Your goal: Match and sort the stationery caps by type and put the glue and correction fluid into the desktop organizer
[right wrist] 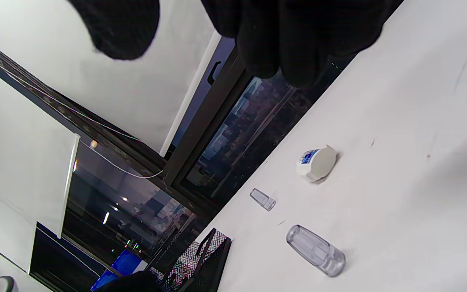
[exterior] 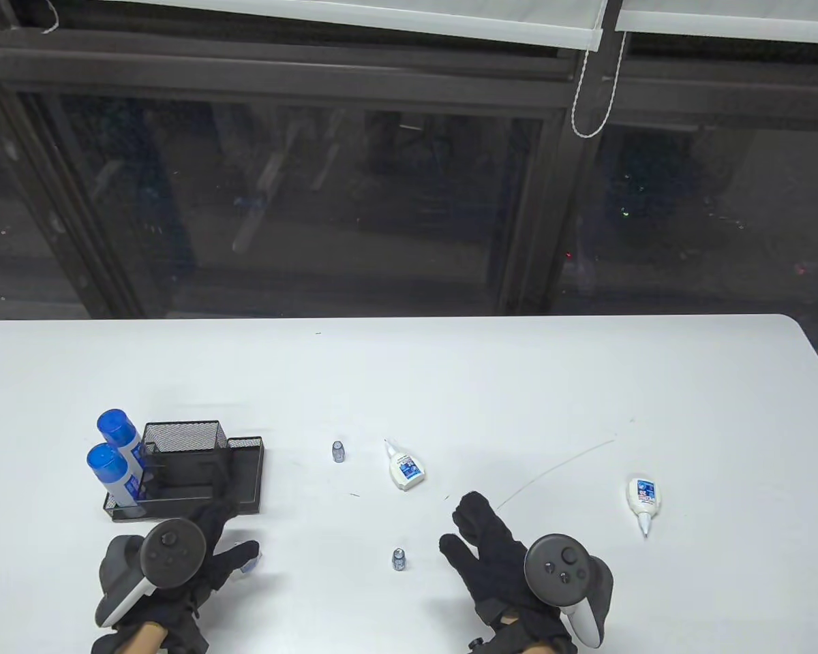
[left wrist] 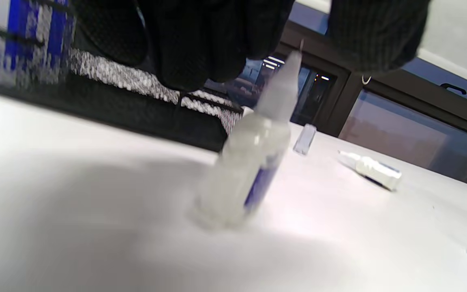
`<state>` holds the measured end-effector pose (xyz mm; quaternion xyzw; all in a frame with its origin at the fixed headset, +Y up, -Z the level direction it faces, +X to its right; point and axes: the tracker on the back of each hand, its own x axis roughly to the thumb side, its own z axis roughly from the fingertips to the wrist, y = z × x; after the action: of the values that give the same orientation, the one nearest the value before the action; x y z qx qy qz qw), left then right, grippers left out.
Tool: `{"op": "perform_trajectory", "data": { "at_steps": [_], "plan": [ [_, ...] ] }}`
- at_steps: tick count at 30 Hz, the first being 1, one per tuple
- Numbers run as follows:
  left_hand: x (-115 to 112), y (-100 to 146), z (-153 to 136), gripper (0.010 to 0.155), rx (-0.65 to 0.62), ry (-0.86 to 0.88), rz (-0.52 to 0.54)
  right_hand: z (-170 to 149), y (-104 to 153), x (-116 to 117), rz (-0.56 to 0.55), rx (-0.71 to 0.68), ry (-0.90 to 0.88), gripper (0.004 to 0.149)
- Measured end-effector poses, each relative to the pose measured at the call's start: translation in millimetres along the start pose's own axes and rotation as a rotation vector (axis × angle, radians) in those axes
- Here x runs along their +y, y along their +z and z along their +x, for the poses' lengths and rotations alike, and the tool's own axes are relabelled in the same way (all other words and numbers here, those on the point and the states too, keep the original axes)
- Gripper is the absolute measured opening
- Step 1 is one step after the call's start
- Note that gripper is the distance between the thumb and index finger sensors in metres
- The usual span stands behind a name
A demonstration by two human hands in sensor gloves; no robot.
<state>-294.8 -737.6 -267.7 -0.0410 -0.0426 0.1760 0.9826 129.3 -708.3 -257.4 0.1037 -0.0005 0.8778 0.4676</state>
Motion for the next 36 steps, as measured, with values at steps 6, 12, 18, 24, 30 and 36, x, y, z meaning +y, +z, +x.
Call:
{"op": "perform_trajectory", "data": {
  "at_steps": [6, 12, 18, 24, 30, 36],
  "plan": [
    [-20, -5, -6, 0.079, -0.006, 0.016, -0.084, -2, -1, 2, 0.014, 0.015, 0.020, 0.074],
    [-33, -11, -12, 0.070, 0.010, 0.085, -0.119, -2, -1, 3, 0.017, 0.016, 0.024, 0.074],
    [-36, -11, -9, 0.059, 0.009, 0.098, -0.069, -2, -1, 3, 0.020, 0.017, 0.025, 0.073],
    [-24, -12, -2, 0.055, -0.034, 0.111, -0.041, -2, -1, 3, 0.022, 0.016, 0.040, 0.073],
    [10, -16, 45, 0.055, -0.151, 0.163, -0.026, -3, -1, 0, 0.022, 0.018, 0.009, 0.074],
    [28, -14, 109, 0.058, -0.313, 0.183, -0.044, 0, 1, -6, 0.024, -0.003, -0.068, 0.074]
  ]
}}
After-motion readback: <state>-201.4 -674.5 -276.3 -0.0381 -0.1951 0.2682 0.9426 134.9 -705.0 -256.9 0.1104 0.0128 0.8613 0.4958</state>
